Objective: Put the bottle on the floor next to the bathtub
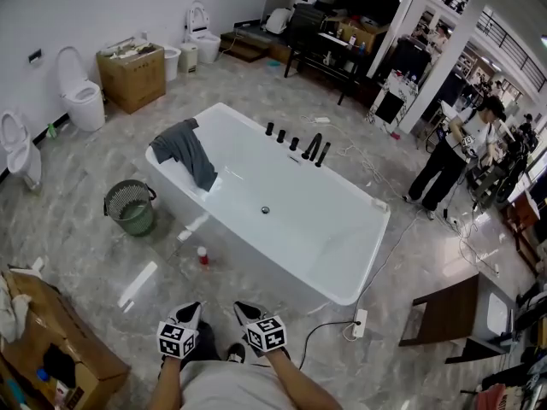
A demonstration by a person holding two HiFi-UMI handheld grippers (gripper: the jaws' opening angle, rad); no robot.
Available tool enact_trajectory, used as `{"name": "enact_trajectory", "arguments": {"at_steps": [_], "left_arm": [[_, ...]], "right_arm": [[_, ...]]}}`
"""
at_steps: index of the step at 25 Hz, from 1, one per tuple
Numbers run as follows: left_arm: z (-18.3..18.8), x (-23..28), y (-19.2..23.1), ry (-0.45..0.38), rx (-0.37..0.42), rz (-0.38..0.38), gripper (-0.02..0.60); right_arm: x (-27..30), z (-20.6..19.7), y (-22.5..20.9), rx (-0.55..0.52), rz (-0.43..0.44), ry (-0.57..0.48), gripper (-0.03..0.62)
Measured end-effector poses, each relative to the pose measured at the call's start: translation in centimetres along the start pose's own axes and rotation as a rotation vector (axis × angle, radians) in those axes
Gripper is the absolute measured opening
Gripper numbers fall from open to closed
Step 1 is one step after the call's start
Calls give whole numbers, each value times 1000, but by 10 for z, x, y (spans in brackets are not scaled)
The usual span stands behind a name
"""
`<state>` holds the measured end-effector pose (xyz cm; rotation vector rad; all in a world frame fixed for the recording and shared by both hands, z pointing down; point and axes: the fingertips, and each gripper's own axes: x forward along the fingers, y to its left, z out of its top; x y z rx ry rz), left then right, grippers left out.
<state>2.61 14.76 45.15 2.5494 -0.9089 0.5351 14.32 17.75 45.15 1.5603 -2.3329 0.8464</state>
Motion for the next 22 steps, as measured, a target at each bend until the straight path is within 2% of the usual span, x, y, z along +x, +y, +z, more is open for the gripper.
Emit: {"name": "enact_trajectory", "arguments": {"at_steps": [22], "left_arm": [[5,0,-2,-7,11,-3,57]], "right_arm": [[2,-4,4,-33,8,23,2]]}}
